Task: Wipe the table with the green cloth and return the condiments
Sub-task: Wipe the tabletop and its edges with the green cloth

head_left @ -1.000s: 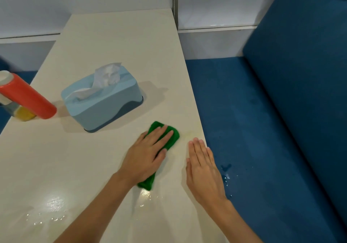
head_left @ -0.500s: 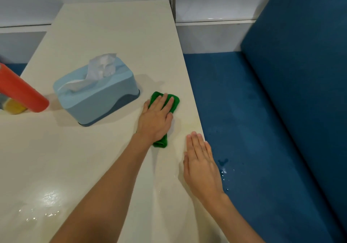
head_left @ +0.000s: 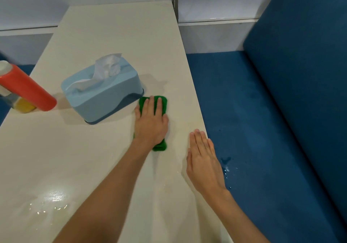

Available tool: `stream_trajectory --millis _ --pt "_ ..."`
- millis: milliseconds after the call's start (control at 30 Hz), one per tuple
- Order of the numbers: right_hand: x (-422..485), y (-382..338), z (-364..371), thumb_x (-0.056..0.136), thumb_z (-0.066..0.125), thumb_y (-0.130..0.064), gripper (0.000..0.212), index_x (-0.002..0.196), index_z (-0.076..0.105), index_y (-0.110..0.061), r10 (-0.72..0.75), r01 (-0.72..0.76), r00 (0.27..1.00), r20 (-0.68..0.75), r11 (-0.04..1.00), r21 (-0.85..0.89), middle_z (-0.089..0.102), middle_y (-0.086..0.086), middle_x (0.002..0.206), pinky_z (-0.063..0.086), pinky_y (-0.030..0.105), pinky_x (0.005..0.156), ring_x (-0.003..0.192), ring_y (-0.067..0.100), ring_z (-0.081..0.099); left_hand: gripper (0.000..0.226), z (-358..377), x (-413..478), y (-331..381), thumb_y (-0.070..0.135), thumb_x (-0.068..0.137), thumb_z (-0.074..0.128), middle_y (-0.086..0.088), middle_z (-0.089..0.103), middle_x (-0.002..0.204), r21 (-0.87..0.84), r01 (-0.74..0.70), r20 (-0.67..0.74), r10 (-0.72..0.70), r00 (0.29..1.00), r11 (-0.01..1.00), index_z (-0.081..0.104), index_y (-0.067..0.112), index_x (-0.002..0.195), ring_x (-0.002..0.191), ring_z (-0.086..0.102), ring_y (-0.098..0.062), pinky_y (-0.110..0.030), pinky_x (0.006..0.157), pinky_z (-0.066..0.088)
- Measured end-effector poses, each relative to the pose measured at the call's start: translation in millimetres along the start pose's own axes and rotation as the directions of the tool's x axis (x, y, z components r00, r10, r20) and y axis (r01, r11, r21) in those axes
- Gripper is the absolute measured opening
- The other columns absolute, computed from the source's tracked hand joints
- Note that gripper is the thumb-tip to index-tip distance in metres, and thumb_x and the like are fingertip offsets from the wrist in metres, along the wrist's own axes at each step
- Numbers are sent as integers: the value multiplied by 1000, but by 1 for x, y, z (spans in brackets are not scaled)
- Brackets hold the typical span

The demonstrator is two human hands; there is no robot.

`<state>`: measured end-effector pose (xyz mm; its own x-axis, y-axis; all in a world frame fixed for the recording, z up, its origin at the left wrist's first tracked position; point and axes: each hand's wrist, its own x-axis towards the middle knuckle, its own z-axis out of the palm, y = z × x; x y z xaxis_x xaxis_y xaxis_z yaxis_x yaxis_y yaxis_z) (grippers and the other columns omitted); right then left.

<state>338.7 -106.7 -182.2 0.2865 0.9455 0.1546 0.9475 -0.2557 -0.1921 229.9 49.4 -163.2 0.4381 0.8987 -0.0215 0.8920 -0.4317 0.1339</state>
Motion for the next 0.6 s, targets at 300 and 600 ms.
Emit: stream_trajectory --millis 300,600 --pt "-3 4 -2 93 27 -18 50 133 50 4 -2 1 1000 11 999 40 49 19 139 21 38 112 132 30 44 56 0 -58 -4 42 98 21 6 19 160 -132 -422 38 430 902 897 24 26 152 146 16 -12 -36 119 13" --pt "-26 1 -7 101 13 -23 54 136 46 1 54 -63 997 52 982 180 43 16 145 15 35 113 137 26 37 64 2 -4 -2 44 94 14 -3 19 160 -13 -40 -1 40 999 999 22 20 153 146 18 -22 -49 116 9"
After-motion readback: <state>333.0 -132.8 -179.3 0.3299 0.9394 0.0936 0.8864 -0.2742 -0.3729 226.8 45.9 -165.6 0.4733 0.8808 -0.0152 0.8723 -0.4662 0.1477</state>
